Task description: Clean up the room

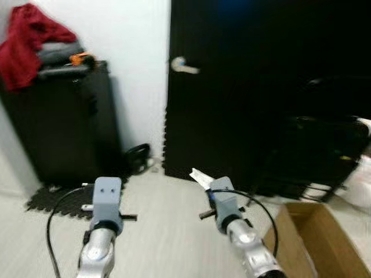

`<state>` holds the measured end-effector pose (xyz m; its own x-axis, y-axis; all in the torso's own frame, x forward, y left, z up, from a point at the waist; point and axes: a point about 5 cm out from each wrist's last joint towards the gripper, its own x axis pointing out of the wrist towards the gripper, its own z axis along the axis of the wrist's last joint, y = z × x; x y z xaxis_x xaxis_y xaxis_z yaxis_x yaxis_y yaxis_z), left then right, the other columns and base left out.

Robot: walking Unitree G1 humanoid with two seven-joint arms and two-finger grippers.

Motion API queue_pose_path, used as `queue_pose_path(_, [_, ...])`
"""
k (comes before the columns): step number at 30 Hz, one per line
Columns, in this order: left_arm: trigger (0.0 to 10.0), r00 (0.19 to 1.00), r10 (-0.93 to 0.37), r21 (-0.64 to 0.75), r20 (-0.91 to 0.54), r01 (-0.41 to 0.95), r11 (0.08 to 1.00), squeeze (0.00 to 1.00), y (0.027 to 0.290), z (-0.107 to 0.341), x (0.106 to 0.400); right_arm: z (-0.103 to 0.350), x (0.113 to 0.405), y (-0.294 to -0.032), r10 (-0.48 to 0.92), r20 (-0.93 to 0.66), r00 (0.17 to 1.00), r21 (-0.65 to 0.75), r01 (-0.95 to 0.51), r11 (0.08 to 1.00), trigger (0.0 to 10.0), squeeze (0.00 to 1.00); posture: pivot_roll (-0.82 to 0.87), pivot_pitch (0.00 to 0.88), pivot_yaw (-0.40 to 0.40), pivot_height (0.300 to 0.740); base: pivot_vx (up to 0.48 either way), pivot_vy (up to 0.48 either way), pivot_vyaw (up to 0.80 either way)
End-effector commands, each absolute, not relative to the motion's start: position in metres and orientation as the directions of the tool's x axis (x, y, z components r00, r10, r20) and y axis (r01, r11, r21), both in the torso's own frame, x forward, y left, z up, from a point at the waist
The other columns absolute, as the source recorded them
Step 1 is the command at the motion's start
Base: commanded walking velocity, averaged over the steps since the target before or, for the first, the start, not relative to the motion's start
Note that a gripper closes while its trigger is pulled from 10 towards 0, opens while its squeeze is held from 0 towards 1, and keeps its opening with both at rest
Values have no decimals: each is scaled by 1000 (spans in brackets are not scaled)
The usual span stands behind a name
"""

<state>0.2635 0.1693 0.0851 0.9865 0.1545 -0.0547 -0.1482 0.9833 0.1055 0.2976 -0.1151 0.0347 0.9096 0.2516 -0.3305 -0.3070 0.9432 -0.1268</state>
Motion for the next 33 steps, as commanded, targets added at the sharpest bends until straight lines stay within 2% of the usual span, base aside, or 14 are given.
queue_pose_path(1, [10000, 985, 158, 99, -64, -151, 984, 0, 171, 84, 263, 31, 296, -119, 234, -342, 910, -124, -290, 949, 10000, 0, -66, 0, -12, 738, 0, 0, -800])
queue_pose_path(8, [10000, 980, 177, 94, -87, -169, 981, 0, 175, 82, 265, 31, 297, -117, 233, -340, 911, -120, -288, 950, 10000, 0, -66, 0, -5, 738, 0, 0, -800])
queue_pose_path(13, [10000, 966, 236, 112, -101, -225, 968, 0, 179, 82, 267, 33, 299, -117, 224, -335, 915, -122, -278, 953, 10000, 0, -68, 0, 5, 738, 0, 0, -800])
queue_pose_path(25, [10000, 979, 180, 125, -100, -167, 978, 0, 178, 84, 268, 30, 299, -124, 176, -346, 921, -133, -234, 963, 10000, 0, -66, 0, 5, 738, 0, 0, -800])
queue_pose_path(33, [10000, 968, 202, 154, -145, -180, 971, 0, 180, 77, 267, 26, 296, -125, 181, -362, 915, -151, -249, 957, 10000, 0, -68, 0, 1, 738, 0, 0, -800])
